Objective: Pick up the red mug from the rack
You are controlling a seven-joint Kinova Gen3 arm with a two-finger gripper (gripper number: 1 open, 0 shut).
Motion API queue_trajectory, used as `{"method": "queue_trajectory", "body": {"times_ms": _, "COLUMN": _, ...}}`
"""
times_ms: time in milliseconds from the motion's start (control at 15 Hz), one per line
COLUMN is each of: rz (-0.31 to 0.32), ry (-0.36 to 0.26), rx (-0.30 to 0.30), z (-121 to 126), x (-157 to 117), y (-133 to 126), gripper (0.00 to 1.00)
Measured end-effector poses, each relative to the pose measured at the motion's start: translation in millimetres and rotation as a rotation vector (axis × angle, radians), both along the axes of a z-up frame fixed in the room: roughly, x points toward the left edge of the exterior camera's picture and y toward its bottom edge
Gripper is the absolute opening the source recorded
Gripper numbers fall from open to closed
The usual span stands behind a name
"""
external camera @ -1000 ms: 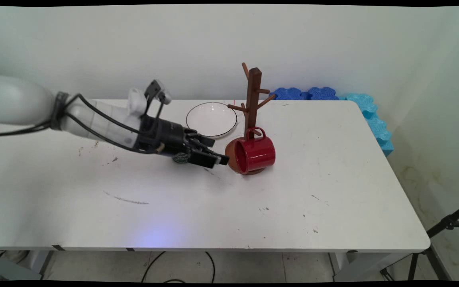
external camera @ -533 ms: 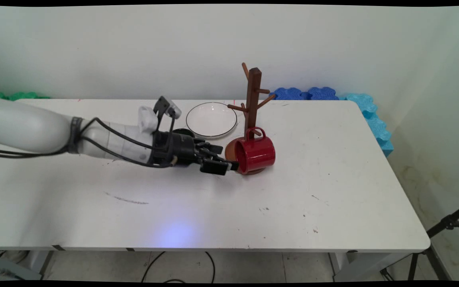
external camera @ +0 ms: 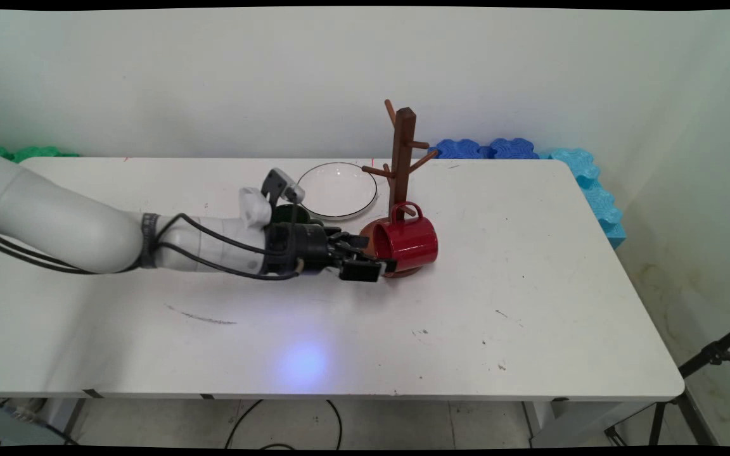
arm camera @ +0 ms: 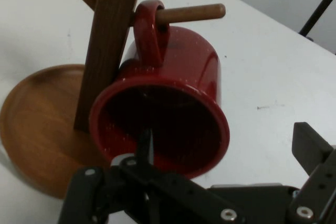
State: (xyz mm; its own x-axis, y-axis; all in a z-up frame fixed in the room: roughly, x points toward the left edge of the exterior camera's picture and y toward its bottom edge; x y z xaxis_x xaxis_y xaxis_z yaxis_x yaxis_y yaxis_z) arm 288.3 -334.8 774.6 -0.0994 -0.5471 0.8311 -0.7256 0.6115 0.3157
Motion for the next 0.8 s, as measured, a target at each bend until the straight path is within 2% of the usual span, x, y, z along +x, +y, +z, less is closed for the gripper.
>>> {"method": "queue_trajectory", "body": {"times_ms": 800, "rz": -0.001, "ry": 0.040, "rx": -0.057, "z": -31.5, "x": -30.0, "y": -16.6, "gripper": 1.00}}
